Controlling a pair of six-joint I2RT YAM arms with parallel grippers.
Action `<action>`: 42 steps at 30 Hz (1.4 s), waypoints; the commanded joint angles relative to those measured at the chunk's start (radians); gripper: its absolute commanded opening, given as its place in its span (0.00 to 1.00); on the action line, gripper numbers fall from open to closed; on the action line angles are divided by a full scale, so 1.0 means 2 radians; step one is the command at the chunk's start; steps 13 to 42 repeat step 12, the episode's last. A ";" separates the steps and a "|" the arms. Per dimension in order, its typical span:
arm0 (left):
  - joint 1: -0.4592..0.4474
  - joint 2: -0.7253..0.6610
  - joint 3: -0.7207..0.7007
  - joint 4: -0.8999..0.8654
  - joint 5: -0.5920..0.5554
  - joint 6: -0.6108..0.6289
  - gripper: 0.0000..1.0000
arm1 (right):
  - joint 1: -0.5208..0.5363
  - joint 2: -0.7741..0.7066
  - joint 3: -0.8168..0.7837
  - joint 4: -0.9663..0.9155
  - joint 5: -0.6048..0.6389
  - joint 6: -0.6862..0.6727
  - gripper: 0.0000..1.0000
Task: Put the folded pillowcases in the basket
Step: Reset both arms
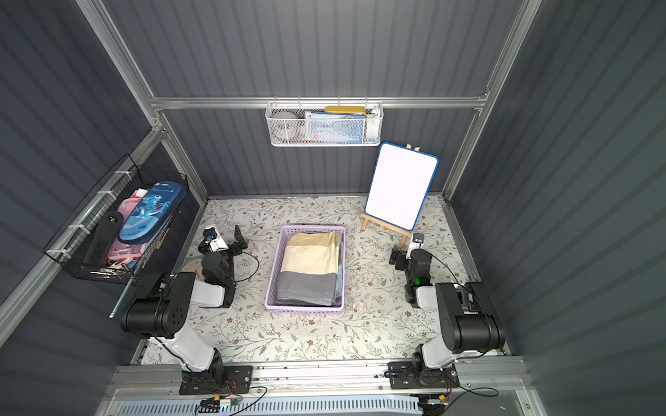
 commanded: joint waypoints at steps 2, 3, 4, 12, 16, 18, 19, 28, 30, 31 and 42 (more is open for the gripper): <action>0.004 -0.003 0.007 0.009 0.004 -0.007 0.99 | 0.000 -0.001 0.004 0.006 0.003 0.002 0.99; 0.004 -0.003 0.007 0.008 0.004 -0.007 1.00 | -0.001 -0.001 0.004 0.006 0.003 0.001 0.99; 0.004 -0.003 0.007 0.009 0.004 -0.007 0.99 | -0.001 -0.001 0.004 0.006 0.003 0.002 0.99; 0.004 -0.003 0.007 0.008 0.005 -0.006 0.99 | -0.001 0.000 0.003 0.006 0.003 0.002 0.99; 0.004 -0.003 0.007 0.008 0.005 -0.006 0.99 | -0.001 0.000 0.003 0.006 0.003 0.002 0.99; 0.004 -0.003 0.007 0.008 0.005 -0.006 0.99 | -0.001 0.000 0.003 0.006 0.003 0.002 0.99; 0.004 -0.003 0.007 0.008 0.005 -0.006 0.99 | -0.001 0.000 0.003 0.006 0.003 0.002 0.99; 0.004 -0.003 0.007 0.008 0.005 -0.006 0.99 | -0.001 0.000 0.003 0.006 0.003 0.002 0.99; 0.004 -0.003 0.007 0.008 0.005 -0.006 0.99 | -0.001 0.000 0.003 0.006 0.003 0.002 0.99; 0.004 -0.003 0.007 0.008 0.005 -0.006 0.99 | -0.001 0.000 0.003 0.006 0.003 0.002 0.99; 0.004 -0.003 0.007 0.008 0.005 -0.006 0.99 | -0.001 0.000 0.003 0.006 0.003 0.002 0.99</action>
